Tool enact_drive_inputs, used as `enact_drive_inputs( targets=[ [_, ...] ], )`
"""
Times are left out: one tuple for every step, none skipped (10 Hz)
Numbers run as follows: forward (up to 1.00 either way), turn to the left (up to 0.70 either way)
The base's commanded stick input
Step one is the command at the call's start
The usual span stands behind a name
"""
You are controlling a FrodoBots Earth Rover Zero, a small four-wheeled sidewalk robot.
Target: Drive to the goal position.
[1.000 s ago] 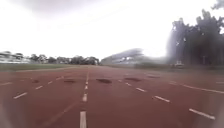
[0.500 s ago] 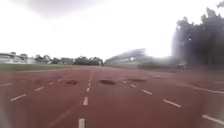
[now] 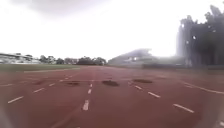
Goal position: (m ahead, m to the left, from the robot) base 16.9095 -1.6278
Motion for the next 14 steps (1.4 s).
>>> enact_drive_inputs(
  targets=[
    [0.45,0.27],
    [0.45,0.27],
    [0.45,0.27],
    [0.45,0.27],
    [0.45,0.27],
    [0.45,0.27],
    [0.45,0.23],
    [0.45,0.04],
    [0.45,0.0],
    [0.45,0.0],
    [0.45,0.0],
    [0.45,0.0],
    [0.45,0.0],
    [0.45,0.0]
  ],
)
